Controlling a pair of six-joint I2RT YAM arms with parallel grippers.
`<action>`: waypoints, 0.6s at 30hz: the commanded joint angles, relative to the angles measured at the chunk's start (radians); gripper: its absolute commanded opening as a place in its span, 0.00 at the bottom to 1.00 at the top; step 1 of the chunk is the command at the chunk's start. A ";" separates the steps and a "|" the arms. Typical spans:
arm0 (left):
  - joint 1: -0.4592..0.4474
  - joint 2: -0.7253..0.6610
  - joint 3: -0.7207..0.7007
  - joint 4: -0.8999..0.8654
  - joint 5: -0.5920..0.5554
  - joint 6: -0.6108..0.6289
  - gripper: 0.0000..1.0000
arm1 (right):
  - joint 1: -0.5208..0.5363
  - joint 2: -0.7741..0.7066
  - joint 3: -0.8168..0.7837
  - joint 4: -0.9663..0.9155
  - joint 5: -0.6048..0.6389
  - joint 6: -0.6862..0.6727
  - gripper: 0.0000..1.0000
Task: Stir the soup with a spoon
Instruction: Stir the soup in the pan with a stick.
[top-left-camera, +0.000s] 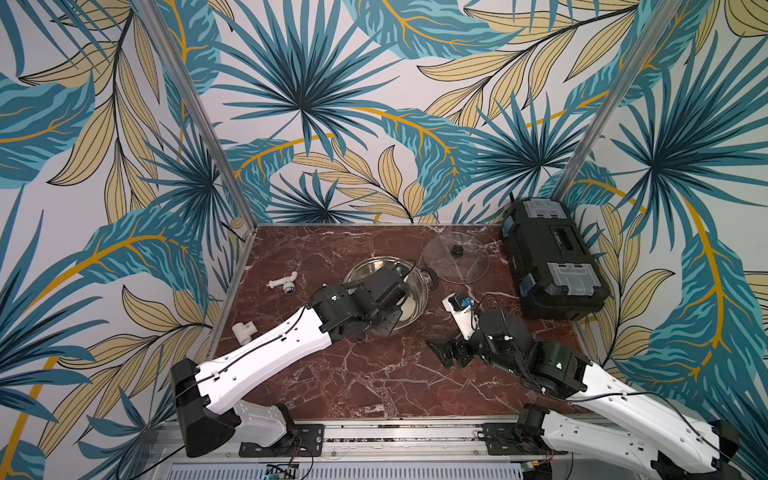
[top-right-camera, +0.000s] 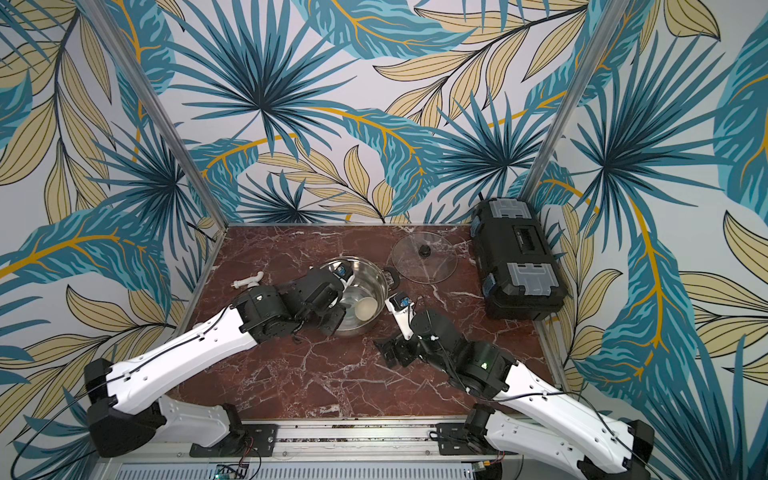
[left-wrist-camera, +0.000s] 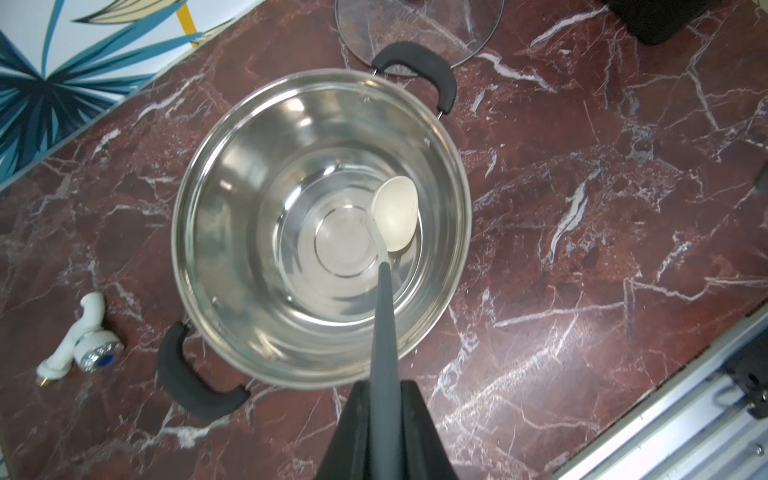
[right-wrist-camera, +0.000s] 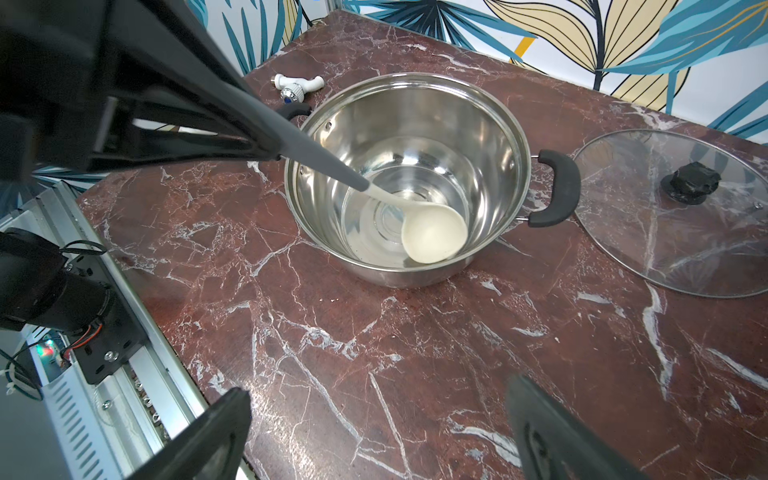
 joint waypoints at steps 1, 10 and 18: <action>0.001 -0.080 -0.045 -0.114 -0.046 -0.057 0.00 | 0.003 -0.004 -0.012 -0.005 0.000 0.013 0.99; 0.008 -0.057 -0.002 -0.210 -0.297 -0.055 0.00 | 0.004 0.004 -0.014 0.015 -0.017 0.020 1.00; 0.008 0.090 0.109 -0.092 -0.416 -0.004 0.00 | 0.003 -0.026 -0.018 -0.004 -0.011 0.030 0.99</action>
